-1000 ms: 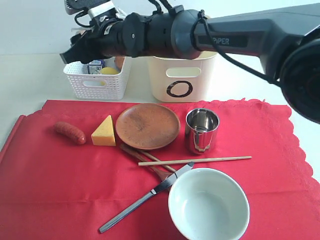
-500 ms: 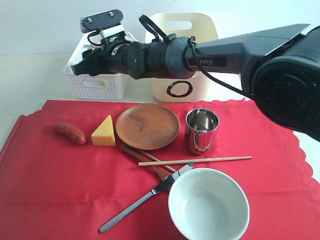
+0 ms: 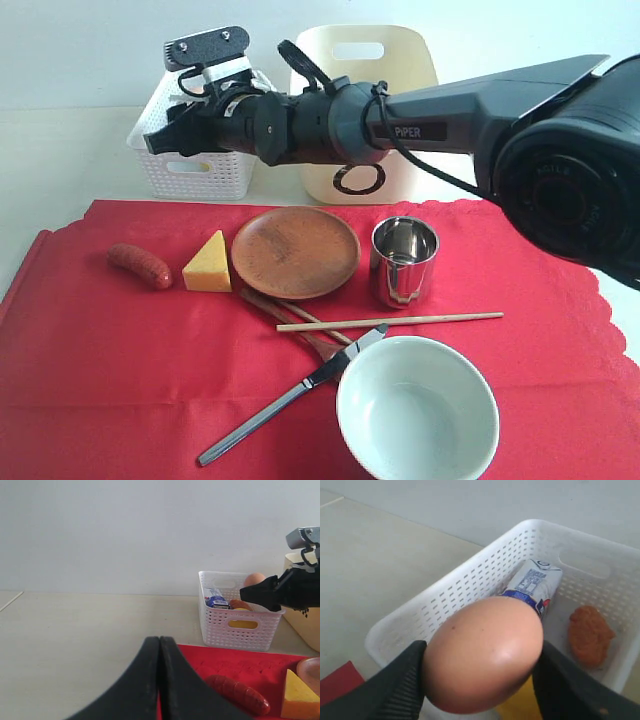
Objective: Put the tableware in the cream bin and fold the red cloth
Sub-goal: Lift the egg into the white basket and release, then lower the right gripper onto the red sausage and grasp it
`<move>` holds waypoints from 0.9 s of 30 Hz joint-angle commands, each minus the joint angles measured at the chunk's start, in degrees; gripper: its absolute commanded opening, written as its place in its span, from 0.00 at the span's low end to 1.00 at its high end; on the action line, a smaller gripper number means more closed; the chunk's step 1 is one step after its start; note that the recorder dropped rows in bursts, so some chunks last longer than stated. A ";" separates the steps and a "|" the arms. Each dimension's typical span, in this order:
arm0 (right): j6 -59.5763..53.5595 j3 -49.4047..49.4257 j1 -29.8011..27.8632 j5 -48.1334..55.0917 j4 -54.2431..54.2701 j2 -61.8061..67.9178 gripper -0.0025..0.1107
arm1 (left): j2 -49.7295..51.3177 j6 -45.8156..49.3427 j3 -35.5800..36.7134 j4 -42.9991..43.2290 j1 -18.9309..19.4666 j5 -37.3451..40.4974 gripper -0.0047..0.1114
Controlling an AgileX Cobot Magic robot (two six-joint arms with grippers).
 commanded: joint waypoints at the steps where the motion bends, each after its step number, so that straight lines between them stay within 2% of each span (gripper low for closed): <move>1: 0.04 -0.43 -0.22 -1.18 0.16 -0.16 0.42 | -0.36 -0.04 0.03 -0.06 0.12 -0.26 0.05; 17: 0.15 -0.43 -0.22 -1.45 0.16 -0.18 0.42 | -0.36 -0.15 0.03 -0.06 0.12 -0.26 0.05; 20: 0.15 -0.43 -0.04 -1.46 0.16 -0.18 0.47 | -0.36 -0.15 0.03 -0.06 0.12 -0.26 0.05; 23: 0.15 -0.43 0.52 -1.41 0.16 -0.18 0.58 | -0.36 -0.02 0.03 -0.06 0.12 -0.26 0.05; 27: 0.27 -0.43 1.01 -0.56 0.29 -0.18 0.63 | -0.36 -0.02 0.03 -0.06 0.12 -0.26 0.05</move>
